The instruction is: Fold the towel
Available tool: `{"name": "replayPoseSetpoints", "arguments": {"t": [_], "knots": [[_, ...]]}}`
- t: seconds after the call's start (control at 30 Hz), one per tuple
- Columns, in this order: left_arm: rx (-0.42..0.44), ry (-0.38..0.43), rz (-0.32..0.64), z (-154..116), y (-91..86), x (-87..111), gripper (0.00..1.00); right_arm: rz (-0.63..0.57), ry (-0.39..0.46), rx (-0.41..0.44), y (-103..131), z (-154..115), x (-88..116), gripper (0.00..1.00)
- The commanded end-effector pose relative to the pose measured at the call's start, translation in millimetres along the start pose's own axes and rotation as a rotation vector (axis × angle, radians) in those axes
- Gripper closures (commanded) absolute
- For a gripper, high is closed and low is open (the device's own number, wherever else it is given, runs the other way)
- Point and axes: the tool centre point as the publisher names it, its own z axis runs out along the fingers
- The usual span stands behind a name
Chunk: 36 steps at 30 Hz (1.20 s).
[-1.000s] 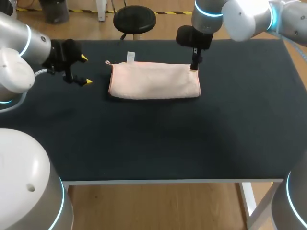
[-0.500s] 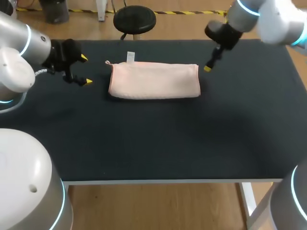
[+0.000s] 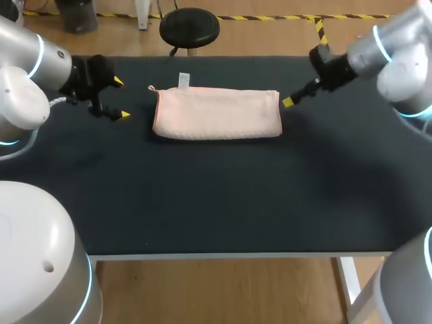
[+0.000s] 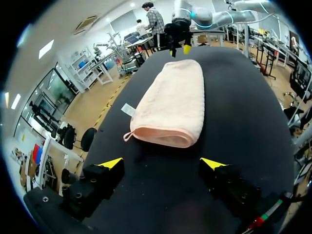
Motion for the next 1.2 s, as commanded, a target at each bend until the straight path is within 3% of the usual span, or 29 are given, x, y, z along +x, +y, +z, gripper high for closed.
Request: {"name": "replayPoseSetpoints", "arguments": {"t": [0.03,0.27,0.57,0.8,1.03,1.2], "knots": [[0.005,-0.001,0.002,0.0,1.1,0.8,0.00,0.170,0.191,-0.412,0.6,-1.1,-2.3,0.00],[0.005,-0.001,0.002,0.0,1.1,0.8,0.00,0.173,0.158,-0.352,13.5,-4.7,5.7,0.00],[0.005,-0.001,0.002,0.0,1.1,0.8,0.00,0.210,0.020,-0.194,30.9,-20.2,16.5,0.00],[0.005,-0.001,0.002,0.0,1.1,0.8,0.00,0.320,0.061,-0.084,35.1,-21.7,17.6,0.00],[0.005,-0.001,0.002,0.0,1.1,0.8,0.00,0.427,0.152,-0.021,29.9,-8.9,14.0,0.00],[0.005,-0.001,0.002,0.0,1.1,0.8,0.00,0.462,0.152,0.043,24.8,4.5,9.3,0.00]]}}
